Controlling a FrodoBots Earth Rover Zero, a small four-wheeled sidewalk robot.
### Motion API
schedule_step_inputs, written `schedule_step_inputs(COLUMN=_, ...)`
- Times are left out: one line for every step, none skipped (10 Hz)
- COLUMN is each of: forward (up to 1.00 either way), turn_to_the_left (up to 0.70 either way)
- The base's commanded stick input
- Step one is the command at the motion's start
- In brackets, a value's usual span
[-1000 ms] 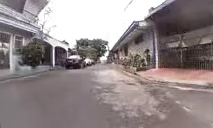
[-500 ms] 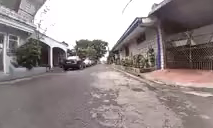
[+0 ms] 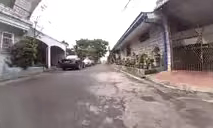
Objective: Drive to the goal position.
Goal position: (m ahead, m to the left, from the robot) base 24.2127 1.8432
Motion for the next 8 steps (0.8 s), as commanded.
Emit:
schedule_step_inputs(forward=1.00, turn_to_the_left=0.00)
schedule_step_inputs(forward=1.00, turn_to_the_left=0.00)
schedule_step_inputs(forward=1.00, turn_to_the_left=0.00)
schedule_step_inputs(forward=1.00, turn_to_the_left=0.00)
schedule_step_inputs(forward=1.00, turn_to_the_left=0.00)
schedule_step_inputs(forward=1.00, turn_to_the_left=0.07)
schedule_step_inputs(forward=1.00, turn_to_the_left=0.39)
schedule_step_inputs(forward=1.00, turn_to_the_left=0.00)
